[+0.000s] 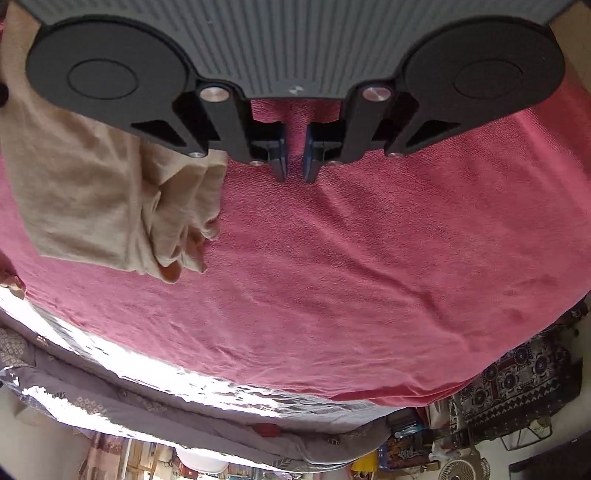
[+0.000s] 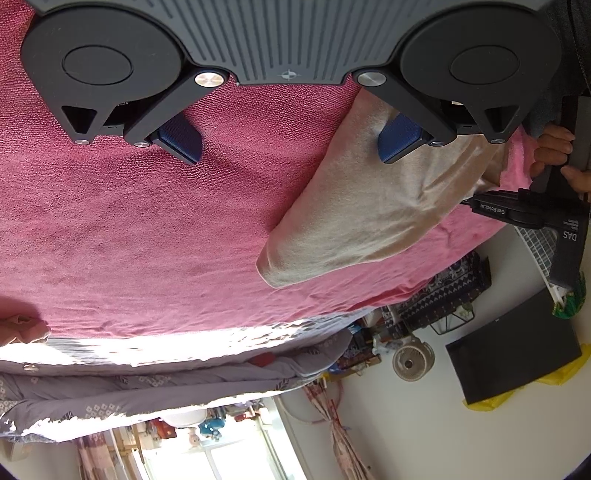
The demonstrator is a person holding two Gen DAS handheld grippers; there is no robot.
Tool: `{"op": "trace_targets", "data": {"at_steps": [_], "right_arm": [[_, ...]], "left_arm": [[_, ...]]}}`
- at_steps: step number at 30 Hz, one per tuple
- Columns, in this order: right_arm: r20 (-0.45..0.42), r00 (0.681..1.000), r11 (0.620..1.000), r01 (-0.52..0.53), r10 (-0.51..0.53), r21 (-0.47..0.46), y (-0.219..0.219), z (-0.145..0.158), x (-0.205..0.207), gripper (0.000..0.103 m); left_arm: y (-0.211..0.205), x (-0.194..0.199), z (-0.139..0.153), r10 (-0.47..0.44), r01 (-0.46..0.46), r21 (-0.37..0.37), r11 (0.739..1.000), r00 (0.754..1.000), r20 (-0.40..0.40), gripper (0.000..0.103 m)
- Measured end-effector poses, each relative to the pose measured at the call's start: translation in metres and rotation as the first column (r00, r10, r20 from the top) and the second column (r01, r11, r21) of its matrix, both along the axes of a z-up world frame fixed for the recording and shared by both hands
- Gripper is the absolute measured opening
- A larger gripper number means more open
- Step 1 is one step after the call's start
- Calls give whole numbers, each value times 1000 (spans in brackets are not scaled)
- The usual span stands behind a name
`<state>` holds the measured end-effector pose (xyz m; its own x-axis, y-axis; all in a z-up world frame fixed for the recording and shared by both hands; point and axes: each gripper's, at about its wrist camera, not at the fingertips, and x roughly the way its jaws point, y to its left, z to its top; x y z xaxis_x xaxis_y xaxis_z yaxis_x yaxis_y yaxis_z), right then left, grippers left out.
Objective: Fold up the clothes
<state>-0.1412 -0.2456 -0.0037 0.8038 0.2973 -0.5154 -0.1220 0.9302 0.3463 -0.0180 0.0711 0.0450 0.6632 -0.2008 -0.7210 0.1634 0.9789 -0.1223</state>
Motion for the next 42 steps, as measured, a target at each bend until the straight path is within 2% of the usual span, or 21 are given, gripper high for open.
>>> {"op": "trace_targets", "data": {"at_steps": [2,5,8,9,10,13,16,18,20,23,26,27,29,32,34,35,36,37,38,39,42], "right_arm": [[-1,1000,1000,1,-1,-2,0,0,0,103],[-2,1000,1000,7,-7,-6,2,0,1,103],[-5,1000,1000,11,-12,-11,3,1,1,103],[-6,1000,1000,13,-13,-11,3,1,1,103],[-10,1000,1000,14,-14,-12,3,2,0,103],[-32,999,1000,13,-13,-9,0,10,-2,102],[-43,998,999,-41,42,26,-3,23,-9,99],[-45,987,986,-148,152,81,-1,30,-15,96],[-57,955,941,-275,291,195,1,31,-19,95],[-136,866,822,-392,482,413,7,17,-17,95],[-248,780,767,-407,574,496,21,-5,-17,96],[-261,761,753,-411,594,514,25,-9,-19,96],[-264,749,745,-423,608,516,30,-10,-23,98],[-259,770,773,-427,583,469,24,5,-24,97],[-244,834,859,-425,494,285,23,25,-29,94],[-221,863,889,-424,454,173,24,36,-33,93],[-167,887,900,-436,431,6,31,48,-38,89],[-117,898,888,-438,424,-143,39,58,-43,85],[-97,882,849,-470,461,-241,48,63,-44,81],[-99,846,785,-525,524,-330,61,67,-44,70],[-179,718,616,-677,672,-403,92,64,-40,60]], "left_arm": [[10,0,1,35,-35,5,999,999,-2,10],[7,-22,16,-63,65,-24,998,996,65,11],[-7,-47,28,-195,199,-24,980,975,110,26],[-15,-55,30,-240,243,-11,970,964,115,36],[-23,-59,29,-270,271,10,963,956,114,43],[-40,-71,22,-339,333,76,940,937,88,45],[-43,-77,9,-325,316,155,936,945,31,45],[-35,-81,5,-308,302,152,941,951,21,46],[-27,-84,8,-290,285,132,950,957,22,46],[-23,-86,9,-275,269,146,952,961,24,46],[-22,-86,10,-259,252,162,954,965,27,46],[-21,-87,10,-254,246,167,955,967,29,46],[-17,-87,12,-226,217,187,958,974,29,48],[-10,-90,19,-197,185,200,962,980,40,48],[-3,-97,31,-227,212,170,962,971,71,48],[-1,-102,36,-258,242,160,957,963,83,49],[-1,-107,41,-290,274,151,950,953,94,49],[-3,-113,45,-334,316,157,936,938,99,50],[-7,-119,47,-390,369,179,912,916,95,50],[-13,-125,47,-450,424,215,880,889,85,50],[-31,-147,47,-606,560,314,767,793,66,53]]}}
